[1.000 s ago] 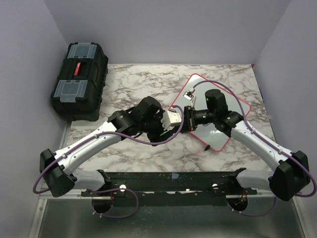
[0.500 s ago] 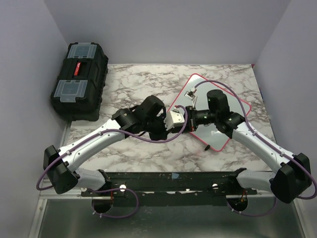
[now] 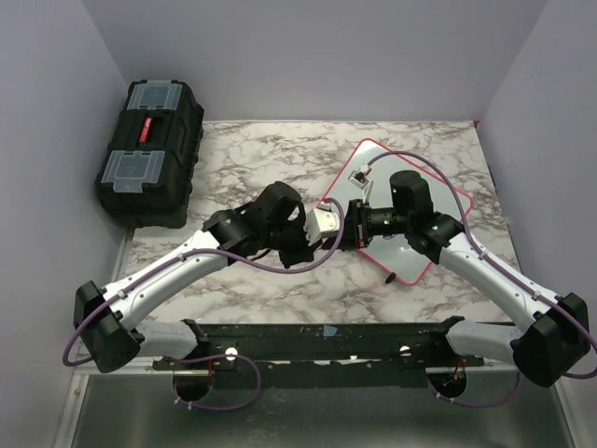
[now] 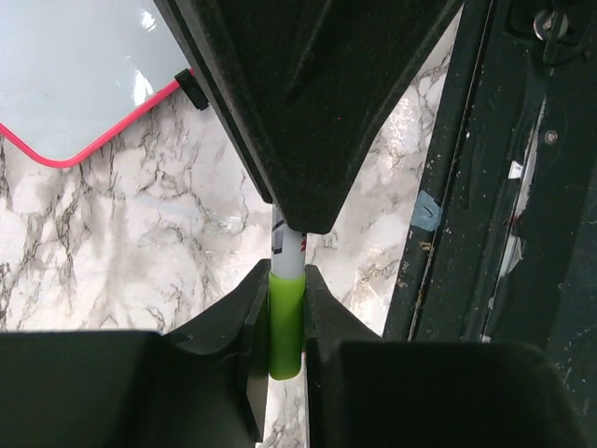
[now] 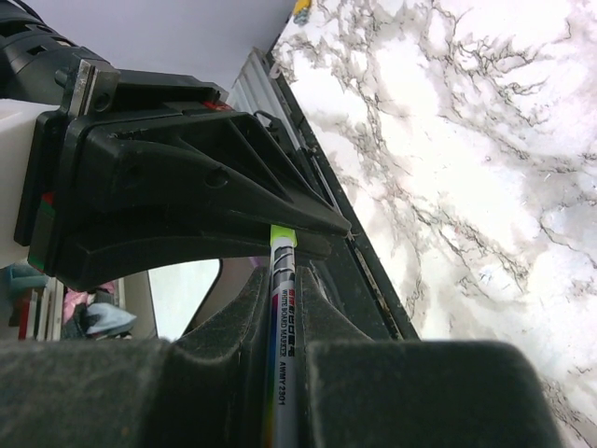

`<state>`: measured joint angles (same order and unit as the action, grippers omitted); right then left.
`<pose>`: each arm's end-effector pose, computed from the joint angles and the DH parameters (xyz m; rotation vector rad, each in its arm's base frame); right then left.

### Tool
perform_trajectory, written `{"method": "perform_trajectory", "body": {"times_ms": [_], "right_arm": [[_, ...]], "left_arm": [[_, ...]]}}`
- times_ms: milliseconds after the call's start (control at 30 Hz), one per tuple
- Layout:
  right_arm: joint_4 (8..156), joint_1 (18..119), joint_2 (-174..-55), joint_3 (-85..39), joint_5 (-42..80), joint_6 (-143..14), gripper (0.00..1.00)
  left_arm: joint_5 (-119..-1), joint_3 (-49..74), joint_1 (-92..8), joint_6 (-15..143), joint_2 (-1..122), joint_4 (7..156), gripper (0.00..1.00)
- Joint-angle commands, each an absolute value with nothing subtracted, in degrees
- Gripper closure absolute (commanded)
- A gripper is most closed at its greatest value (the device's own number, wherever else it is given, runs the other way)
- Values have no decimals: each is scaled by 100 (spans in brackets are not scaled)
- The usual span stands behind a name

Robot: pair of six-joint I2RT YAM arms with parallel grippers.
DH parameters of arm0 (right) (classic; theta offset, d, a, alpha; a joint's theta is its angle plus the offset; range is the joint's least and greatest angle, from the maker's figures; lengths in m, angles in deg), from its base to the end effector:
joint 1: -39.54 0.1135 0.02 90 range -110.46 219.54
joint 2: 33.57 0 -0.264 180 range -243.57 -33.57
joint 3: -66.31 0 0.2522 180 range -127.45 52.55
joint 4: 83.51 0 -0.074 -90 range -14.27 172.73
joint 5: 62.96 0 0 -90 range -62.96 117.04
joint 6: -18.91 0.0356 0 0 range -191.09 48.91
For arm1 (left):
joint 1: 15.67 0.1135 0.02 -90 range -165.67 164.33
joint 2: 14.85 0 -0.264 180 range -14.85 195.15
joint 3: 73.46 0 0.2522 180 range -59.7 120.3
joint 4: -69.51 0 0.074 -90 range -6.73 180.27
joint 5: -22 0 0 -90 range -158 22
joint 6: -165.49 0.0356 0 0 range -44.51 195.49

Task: Write a sentence on the whiteboard
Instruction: Open the pen cap from the whiteboard marker.

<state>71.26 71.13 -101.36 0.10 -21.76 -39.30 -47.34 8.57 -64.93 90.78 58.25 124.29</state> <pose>0.2068 0.1586 0.3070 -0.5945 2.1451 1.5204 0.1648 -0.2106 0.3282 1.4399 1.9457 -0.7068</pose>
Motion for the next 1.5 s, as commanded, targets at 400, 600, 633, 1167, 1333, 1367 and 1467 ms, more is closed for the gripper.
{"method": "perform_trajectory", "body": {"times_ms": [400,600,633,1167,1333,1367,1467], "right_arm": [[6280,7100,-9598,-202,-1761,-4129,99],[6002,7086,-9458,-330,-1533,-4235,99],[5975,7067,-9434,-343,-1516,-4243,99],[5026,6454,-9113,-1152,-1199,-4567,100],[4960,6455,-9061,-1171,-1015,-4657,99],[4964,6452,-9043,-1142,-948,-4675,100],[5100,6458,-8976,-988,-484,-4604,99]], "left_arm": [[-5226,-72,-5997,8692,4877,12507,100],[-5325,-323,-5990,8658,4632,12475,100],[-5324,-314,-5984,8642,4619,12498,100],[-5780,-670,-5988,8613,4620,12353,100],[-6077,-615,-5965,8484,4750,12326,100],[-6193,-600,-5943,8403,4756,12296,100],[-6718,-615,-5854,7893,4697,12054,100]]}}
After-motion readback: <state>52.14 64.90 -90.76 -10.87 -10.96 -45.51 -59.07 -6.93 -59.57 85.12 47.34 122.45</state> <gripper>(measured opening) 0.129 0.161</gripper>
